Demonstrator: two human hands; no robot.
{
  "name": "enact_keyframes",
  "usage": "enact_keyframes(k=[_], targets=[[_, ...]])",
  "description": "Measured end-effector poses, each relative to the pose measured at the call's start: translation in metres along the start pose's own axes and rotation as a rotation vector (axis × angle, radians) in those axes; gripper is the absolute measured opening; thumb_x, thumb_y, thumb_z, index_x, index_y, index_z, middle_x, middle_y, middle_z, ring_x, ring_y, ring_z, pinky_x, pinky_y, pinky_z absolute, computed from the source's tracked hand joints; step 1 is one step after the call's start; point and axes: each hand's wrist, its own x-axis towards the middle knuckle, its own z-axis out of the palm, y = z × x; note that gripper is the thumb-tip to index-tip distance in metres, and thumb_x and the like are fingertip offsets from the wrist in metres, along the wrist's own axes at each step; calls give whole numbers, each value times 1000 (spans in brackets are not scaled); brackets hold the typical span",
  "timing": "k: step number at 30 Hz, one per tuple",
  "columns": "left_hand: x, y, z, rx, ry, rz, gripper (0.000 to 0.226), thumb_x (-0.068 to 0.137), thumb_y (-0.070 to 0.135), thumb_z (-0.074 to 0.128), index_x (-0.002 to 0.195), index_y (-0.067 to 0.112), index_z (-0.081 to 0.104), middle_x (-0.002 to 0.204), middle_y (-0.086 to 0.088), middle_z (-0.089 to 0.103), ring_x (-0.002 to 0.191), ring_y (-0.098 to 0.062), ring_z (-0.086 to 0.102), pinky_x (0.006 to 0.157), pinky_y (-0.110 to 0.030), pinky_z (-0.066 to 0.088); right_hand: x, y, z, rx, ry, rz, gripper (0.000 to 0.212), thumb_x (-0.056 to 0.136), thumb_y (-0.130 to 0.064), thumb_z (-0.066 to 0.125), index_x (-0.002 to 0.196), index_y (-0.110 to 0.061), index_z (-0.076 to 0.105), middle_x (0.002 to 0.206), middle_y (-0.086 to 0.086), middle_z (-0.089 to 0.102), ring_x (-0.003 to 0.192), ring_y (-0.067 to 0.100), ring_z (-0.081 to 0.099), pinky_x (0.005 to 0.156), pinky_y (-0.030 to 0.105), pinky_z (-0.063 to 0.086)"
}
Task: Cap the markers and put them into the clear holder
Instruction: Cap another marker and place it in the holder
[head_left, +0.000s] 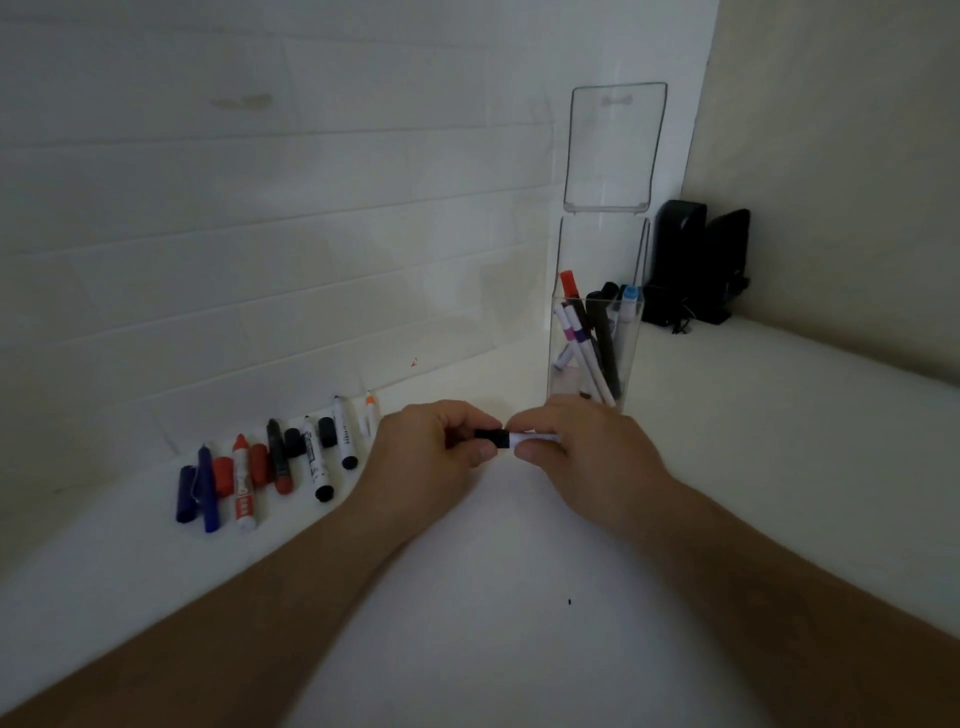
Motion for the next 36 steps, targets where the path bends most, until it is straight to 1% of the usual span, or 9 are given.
enact_keyframes(k=[4,7,10,13,16,20,25,29,36], targets=[[-3,4,5,-12,-1,36,21,77,21,83,90,37,78,80,19,73,76,5,66,69,-9,47,0,2,-11,-150,-25,-12,16,100,-44,53,108,-46,66,88,-17,58,96,13,56,95,41,41],[0,6,3,-39,98,91,18,77,32,83,90,39,73,81,19,72,78,2,65,72,-13,47,1,-3,-26,-249,31,-43,21,100,-46,50,116,-46,65,86,-22,55,98,12,46,92,38,34],[6,3,-2,97,135,155,17,81,43,77,96,40,68,81,23,67,81,3,59,73,-14,42,8,-18,-48,-24,226,-50,16,100,-34,55,109,-37,68,88,-13,60,86,8,51,80,29,42],[7,-5,-4,190,148,233,14,87,33,72,100,36,69,83,22,65,82,0,56,76,-23,42,30,-35,-86,307,552,-28,21,96,-21,65,111,-34,64,106,-4,58,83,3,57,69,15,50],[7,-11,-2,214,133,277,14,89,30,68,102,35,69,87,21,63,85,-2,54,79,-22,40,60,-38,-119,430,694,-48,26,92,-12,66,103,-35,60,104,4,66,84,9,62,68,15,51],[7,-14,4,241,69,292,17,90,33,65,105,38,68,95,21,63,93,0,53,85,-16,37,89,-21,-121,273,535,48,17,98,-13,60,108,-27,55,99,-1,67,79,1,62,62,13,50],[7,-17,5,246,59,308,18,89,30,65,105,36,70,99,19,65,99,-3,54,89,-6,27,98,4,-95,-13,371,120,36,101,-19,58,128,-28,37,93,1,65,68,16,67,50,25,56],[8,-21,6,255,39,307,19,88,31,65,105,39,69,101,21,65,101,-4,54,89,-9,29,101,15,-73,-303,332,126,14,106,-21,45,119,-21,40,79,6,63,59,19,58,48,34,50],[7,-22,7,239,44,358,15,86,28,68,96,38,71,96,21,67,96,-1,55,91,-9,34,104,20,-74,-526,167,97,18,103,-11,42,101,-18,59,87,3,64,79,19,57,80,37,54]])
